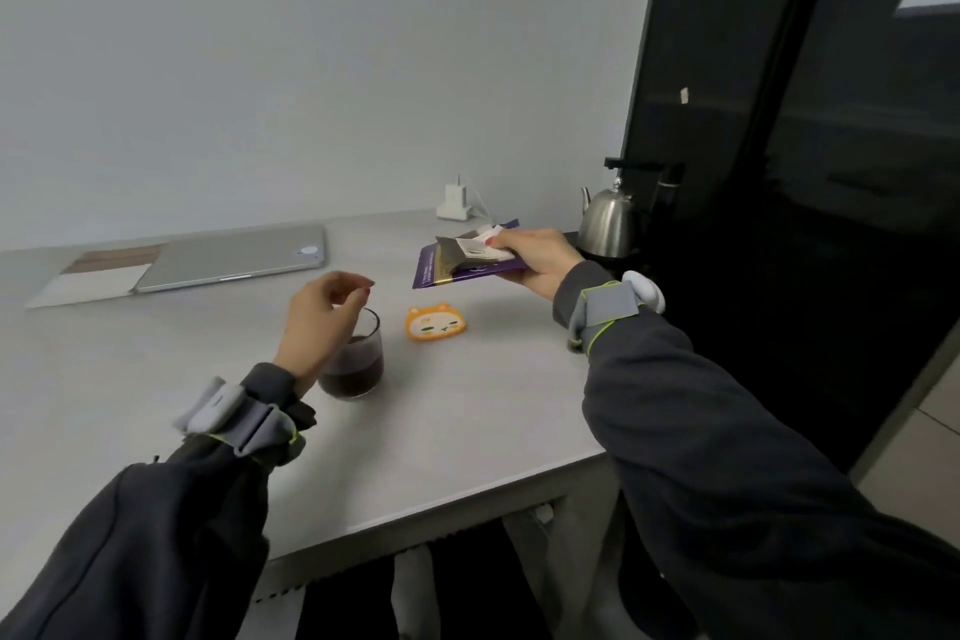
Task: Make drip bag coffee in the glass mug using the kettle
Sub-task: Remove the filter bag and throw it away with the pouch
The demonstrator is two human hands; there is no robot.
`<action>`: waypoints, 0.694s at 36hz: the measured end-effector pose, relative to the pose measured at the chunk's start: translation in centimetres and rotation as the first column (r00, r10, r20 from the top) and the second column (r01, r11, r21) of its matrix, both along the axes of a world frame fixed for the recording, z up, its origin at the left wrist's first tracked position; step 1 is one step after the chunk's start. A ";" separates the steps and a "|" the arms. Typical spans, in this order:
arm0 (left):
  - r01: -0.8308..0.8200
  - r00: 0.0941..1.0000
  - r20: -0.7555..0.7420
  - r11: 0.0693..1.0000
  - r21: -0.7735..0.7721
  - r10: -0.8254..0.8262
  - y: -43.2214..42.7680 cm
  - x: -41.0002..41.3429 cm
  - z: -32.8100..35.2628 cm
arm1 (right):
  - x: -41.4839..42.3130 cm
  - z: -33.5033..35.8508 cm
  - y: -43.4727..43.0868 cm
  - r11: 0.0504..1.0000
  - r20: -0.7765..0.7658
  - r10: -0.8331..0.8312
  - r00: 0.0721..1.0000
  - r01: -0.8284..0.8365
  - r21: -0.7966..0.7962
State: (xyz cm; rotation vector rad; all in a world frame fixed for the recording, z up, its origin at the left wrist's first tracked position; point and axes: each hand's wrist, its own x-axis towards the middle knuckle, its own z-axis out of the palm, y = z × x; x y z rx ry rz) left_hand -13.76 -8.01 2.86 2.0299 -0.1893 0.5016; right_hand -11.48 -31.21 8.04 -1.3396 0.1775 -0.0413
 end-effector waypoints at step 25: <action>0.415 0.900 -0.219 0.893 0.171 -0.376 -27.8 2.6 -5.0 | -9.2 -17.5 -29.8 0.820 -0.298 -0.531 0.794 0.569 0.055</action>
